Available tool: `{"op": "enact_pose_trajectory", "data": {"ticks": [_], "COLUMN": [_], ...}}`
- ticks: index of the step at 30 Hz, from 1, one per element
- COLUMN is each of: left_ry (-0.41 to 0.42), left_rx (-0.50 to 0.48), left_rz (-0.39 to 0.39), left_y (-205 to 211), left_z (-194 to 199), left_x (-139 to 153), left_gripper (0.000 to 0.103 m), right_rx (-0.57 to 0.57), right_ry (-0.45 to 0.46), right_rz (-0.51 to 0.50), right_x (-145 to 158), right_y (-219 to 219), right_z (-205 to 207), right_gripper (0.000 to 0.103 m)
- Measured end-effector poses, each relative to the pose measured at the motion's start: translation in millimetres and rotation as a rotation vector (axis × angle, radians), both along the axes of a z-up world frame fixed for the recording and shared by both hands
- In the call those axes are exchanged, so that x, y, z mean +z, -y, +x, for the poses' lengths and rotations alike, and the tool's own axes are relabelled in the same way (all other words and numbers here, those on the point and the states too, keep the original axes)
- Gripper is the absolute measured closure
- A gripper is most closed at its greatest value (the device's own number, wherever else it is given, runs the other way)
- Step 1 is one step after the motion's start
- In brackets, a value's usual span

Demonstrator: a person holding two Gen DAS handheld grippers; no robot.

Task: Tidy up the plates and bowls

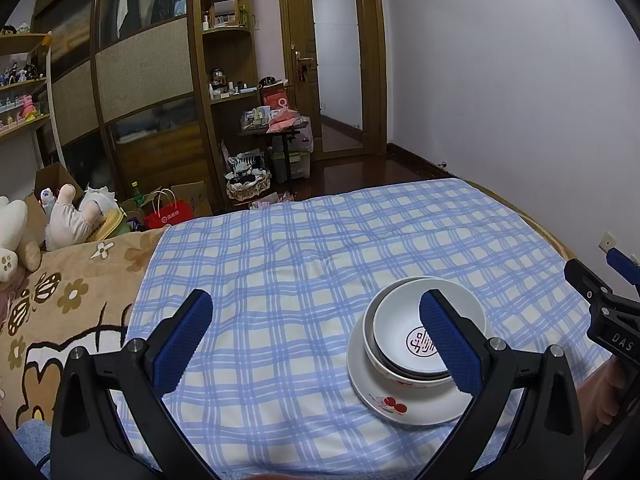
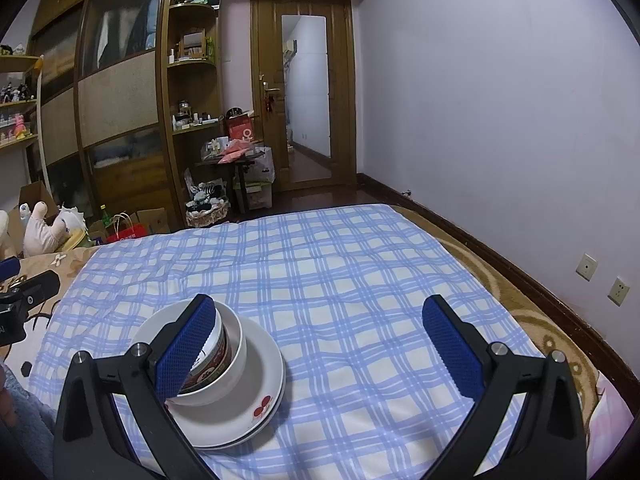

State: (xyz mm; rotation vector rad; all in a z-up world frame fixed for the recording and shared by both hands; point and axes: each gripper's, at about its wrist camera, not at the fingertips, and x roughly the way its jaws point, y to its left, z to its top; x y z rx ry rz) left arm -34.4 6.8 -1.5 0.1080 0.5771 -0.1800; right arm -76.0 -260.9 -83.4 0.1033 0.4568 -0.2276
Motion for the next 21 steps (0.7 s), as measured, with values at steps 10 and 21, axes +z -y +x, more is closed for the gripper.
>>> {"op": "enact_pose_trajectory", "data": {"ticks": [10,21], "left_ry": [-0.010,-0.022], "left_rx": [0.007,0.006], "left_rz": [0.005,0.012], "left_y": [-2.0,-2.5], "left_z": [0.8,1.3], "left_x": [-3.5,-6.9], "left_gripper": [0.001,0.001], "right_rx": [0.000,-0.001], "right_ry": [-0.003,-0.004], "right_rz": [0.000,-0.001], "right_x": [-0.7,-1.0], "right_y": [1.4,1.9], "right_z": [0.7,1.1], "right_gripper": [0.000,0.000]}}
